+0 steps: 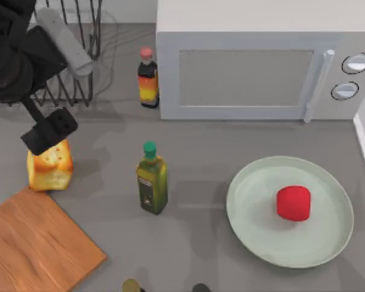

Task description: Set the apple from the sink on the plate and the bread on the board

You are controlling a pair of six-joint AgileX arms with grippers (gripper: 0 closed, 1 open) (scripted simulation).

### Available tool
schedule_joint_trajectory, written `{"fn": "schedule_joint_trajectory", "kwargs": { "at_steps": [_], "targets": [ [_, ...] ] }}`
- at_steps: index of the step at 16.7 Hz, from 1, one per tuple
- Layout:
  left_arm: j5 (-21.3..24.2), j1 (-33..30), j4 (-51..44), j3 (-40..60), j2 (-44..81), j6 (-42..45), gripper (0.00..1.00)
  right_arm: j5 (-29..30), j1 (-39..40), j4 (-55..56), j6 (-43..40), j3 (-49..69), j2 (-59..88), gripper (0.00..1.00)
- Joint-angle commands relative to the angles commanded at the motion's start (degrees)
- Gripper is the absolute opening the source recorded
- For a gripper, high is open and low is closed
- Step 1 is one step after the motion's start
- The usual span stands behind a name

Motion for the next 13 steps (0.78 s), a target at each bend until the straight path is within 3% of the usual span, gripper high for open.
{"fn": "schedule_joint_trajectory", "kwargs": {
  "at_steps": [7, 13],
  "targets": [
    [-3.03, -2.59, -21.61, 21.96, 29.35, 8.76, 1.0, 0.0, 0.0, 0.0, 0.0, 0.0, 0.0, 1.0],
    [-3.8, -2.41, -30.77, 30.01, 40.41, 10.83, 1.0, 0.0, 0.0, 0.0, 0.0, 0.0, 0.0, 1.0]
  ]
}}
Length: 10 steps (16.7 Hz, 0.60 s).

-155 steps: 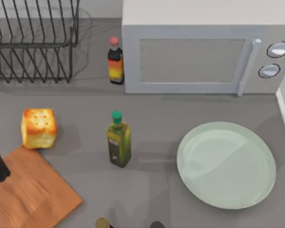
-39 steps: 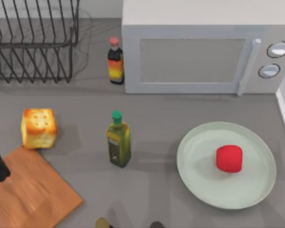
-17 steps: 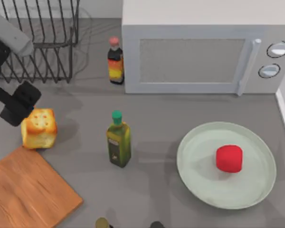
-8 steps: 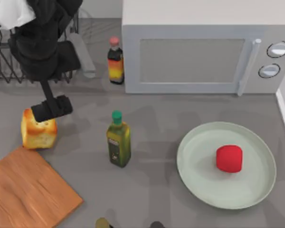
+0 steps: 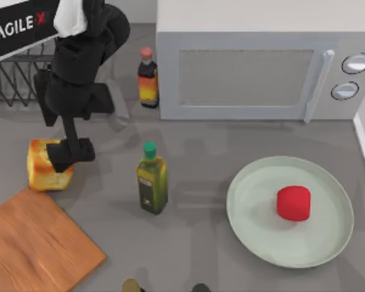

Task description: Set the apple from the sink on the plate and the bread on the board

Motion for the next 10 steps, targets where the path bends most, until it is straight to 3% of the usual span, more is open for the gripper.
{"fn": "schedule_joint_trajectory", "kwargs": {
  "at_steps": [10],
  "targets": [
    [-0.24, 0.92, 3.97, -3.88, 0.46, 0.96, 1.0, 0.0, 0.0, 0.0, 0.0, 0.0, 0.0, 1.0]
  ]
}}
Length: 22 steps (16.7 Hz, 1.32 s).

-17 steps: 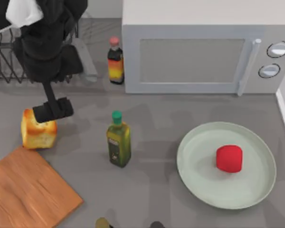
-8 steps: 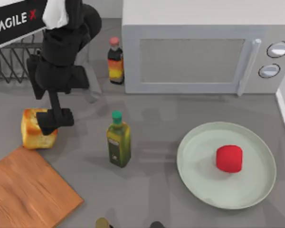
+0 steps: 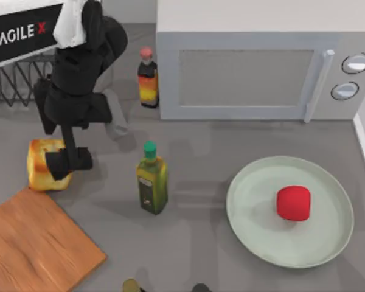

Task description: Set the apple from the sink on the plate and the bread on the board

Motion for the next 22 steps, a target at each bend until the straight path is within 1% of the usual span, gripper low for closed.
{"fn": "schedule_joint_trajectory", "kwargs": {
  "at_steps": [5, 10, 22],
  "targets": [
    [-0.49, 2.05, 10.63, -9.15, 0.52, 2.1, 1.0, 0.0, 0.0, 0.0, 0.0, 0.0, 0.0, 1.0],
    [-0.55, 2.3, 11.58, -10.07, 0.58, 2.36, 1.0, 0.0, 0.0, 0.0, 0.0, 0.0, 0.0, 1.0],
    [-0.55, 2.3, 11.58, -10.07, 0.58, 2.36, 0.1, 0.0, 0.0, 0.0, 0.0, 0.0, 0.0, 1.0]
  ]
}}
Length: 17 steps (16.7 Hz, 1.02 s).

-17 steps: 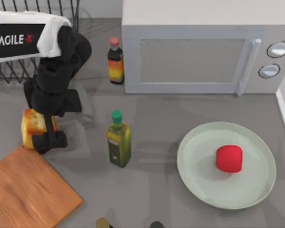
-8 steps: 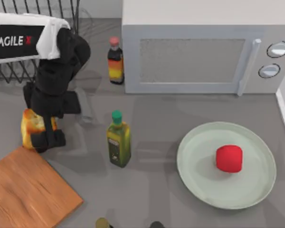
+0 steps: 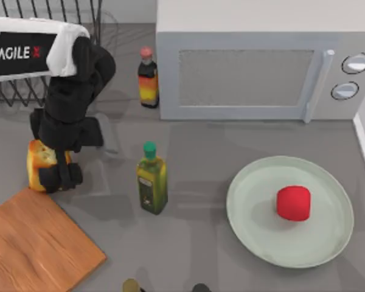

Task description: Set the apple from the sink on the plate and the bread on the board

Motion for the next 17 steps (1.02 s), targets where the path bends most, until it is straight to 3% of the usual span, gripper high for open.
{"fn": "schedule_joint_trajectory", "kwargs": {
  "at_steps": [2, 12, 17],
  "targets": [
    [0.0, 0.0, 0.0, 0.0, 0.0, 0.0, 0.0, 0.0, 0.0, 0.0, 0.0, 0.0, 0.0, 1.0],
    [-0.15, -0.17, -0.89, 0.57, -0.25, 0.06, 0.0, 0.0, 0.0, 0.0, 0.0, 0.0, 0.0, 1.0],
    [-0.54, 0.05, -11.41, 7.83, -2.9, -0.36, 0.0, 0.0, 0.0, 0.0, 0.0, 0.0, 0.0, 1.0]
  ]
}}
